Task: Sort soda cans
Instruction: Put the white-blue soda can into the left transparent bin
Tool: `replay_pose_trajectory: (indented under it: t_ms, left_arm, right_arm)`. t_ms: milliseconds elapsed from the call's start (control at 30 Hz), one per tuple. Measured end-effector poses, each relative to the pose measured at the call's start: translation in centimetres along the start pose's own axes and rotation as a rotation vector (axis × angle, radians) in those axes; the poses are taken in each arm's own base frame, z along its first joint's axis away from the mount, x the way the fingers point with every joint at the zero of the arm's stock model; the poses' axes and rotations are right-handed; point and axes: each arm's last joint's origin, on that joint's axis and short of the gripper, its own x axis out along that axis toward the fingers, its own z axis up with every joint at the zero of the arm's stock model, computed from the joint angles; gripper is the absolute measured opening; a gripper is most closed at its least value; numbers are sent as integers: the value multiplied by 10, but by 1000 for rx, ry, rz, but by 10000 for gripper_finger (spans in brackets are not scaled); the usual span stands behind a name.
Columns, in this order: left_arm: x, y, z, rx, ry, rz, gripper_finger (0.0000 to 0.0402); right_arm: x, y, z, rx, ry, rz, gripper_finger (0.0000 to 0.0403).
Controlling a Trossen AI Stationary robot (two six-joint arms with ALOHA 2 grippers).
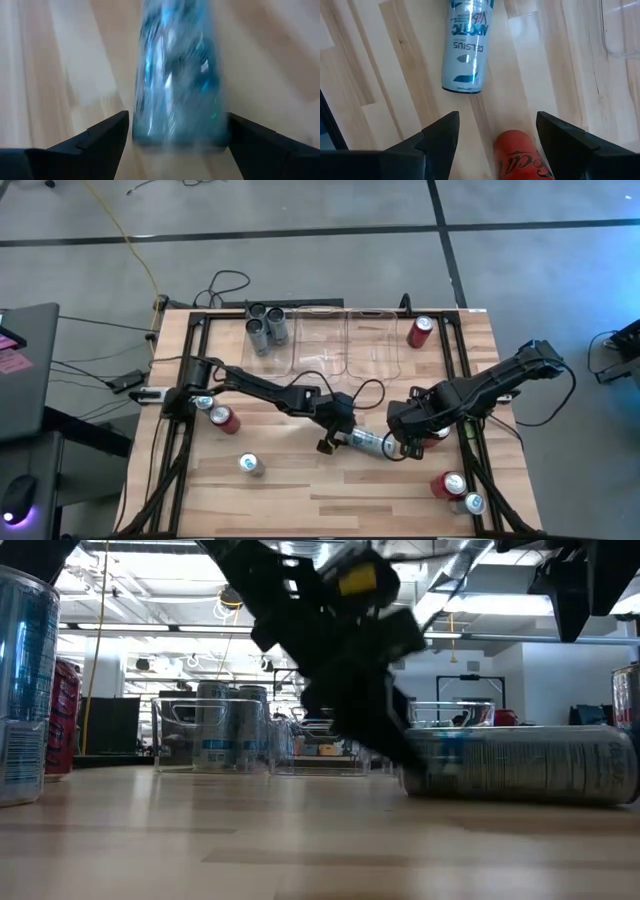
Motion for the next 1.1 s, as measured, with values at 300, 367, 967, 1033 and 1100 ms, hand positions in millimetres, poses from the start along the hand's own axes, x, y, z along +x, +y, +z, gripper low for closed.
replay_pose_trajectory:
  t_ms: [300, 367, 967, 1033, 1100]
  left_arm:
    - [9, 1, -2, -8, -30, 9, 314]
    - [9, 0, -1, 4, -49, 13, 314]
    - [9, 2, 4, 34, -94, 14, 240]
    - [9, 2, 4, 22, -91, 22, 240]
    - [7, 2, 5, 12, -93, 26, 240]
  right_arm:
    - [0, 0, 1, 3, -3, 2, 282]
    - [0, 0, 1, 3, -4, 2, 282]
    - [0, -2, 2, 1, -45, -48, 282]
    - [0, -3, 3, -2, -70, -79, 282]
    - [0, -4, 4, -2, -105, -121, 282]
